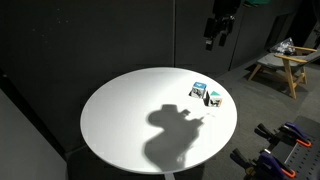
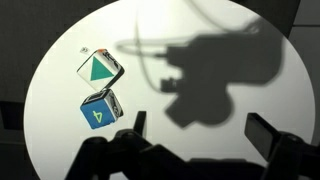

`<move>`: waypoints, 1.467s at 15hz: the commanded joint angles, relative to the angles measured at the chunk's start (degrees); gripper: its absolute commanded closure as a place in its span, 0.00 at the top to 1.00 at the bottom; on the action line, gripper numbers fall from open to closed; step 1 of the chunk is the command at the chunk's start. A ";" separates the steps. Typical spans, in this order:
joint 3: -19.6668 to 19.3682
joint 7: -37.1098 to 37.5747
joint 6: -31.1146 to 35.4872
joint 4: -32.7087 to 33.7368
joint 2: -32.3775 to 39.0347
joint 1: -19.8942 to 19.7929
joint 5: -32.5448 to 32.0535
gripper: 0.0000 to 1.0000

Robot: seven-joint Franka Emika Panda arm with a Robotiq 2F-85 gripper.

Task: Move the block to the left forward

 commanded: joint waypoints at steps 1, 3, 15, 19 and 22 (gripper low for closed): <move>-1.32 1.65 1.07 3.27 5.37 -2.04 -1.52 1.00; -2.12 3.60 2.50 3.48 7.91 -3.18 -2.68 1.00; -5.81 8.45 10.06 6.02 19.40 -4.75 -3.94 1.00; -5.63 7.03 10.00 5.16 19.09 -4.80 -2.83 1.00; -5.63 7.17 10.00 5.32 19.09 -4.80 -2.83 1.00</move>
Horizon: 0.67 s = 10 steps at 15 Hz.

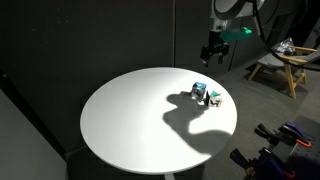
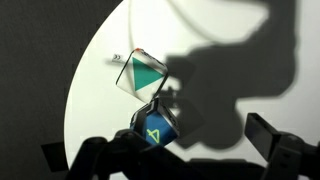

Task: Move the block to the left forward

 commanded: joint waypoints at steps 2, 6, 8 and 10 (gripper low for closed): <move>-0.01 0.00 -0.10 0.08 0.01 0.00 0.01 1.00; -0.03 -2.91 1.40 0.64 1.32 -0.46 0.39 1.00; -0.08 -4.99 2.81 1.57 3.10 -0.82 0.81 1.00; -0.09 -7.29 4.44 2.35 4.91 -1.22 0.99 1.00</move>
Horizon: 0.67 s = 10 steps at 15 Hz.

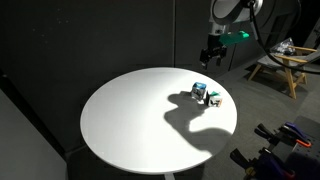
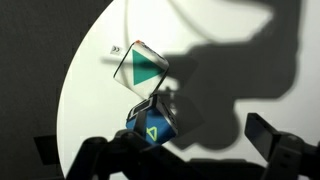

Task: Move the block to the left forward

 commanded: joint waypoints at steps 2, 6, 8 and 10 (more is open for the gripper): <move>0.05 -6.90 3.24 3.03 4.59 -1.62 1.27 1.00; 0.26 -11.93 5.09 6.05 8.80 -3.31 2.43 1.00; 0.40 -14.20 5.41 8.08 11.07 -4.20 2.75 1.00; 0.49 -16.15 5.03 10.24 13.20 -4.99 2.71 1.00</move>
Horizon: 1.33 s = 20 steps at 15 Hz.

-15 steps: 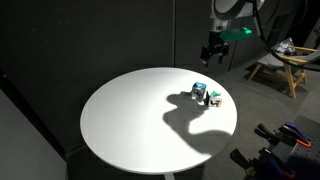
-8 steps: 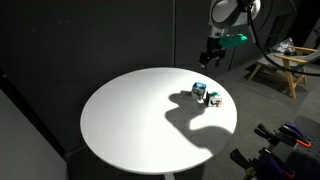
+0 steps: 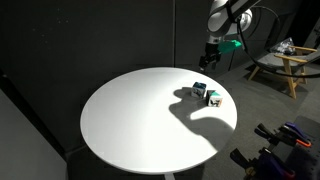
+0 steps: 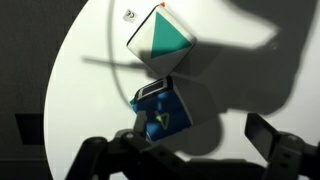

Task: Move the block to the left forward

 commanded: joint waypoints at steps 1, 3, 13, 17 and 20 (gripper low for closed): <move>0.50 -4.64 -0.56 5.29 4.43 -1.85 0.89 1.00; 0.56 -6.14 -0.68 7.11 6.31 -2.46 0.56 1.00; 0.24 -8.00 0.87 11.44 13.54 -1.95 -3.08 1.00; -0.12 -7.41 2.12 12.36 16.07 -1.35 -5.10 1.00; -0.16 -7.11 3.08 13.10 17.60 -1.10 -6.01 1.00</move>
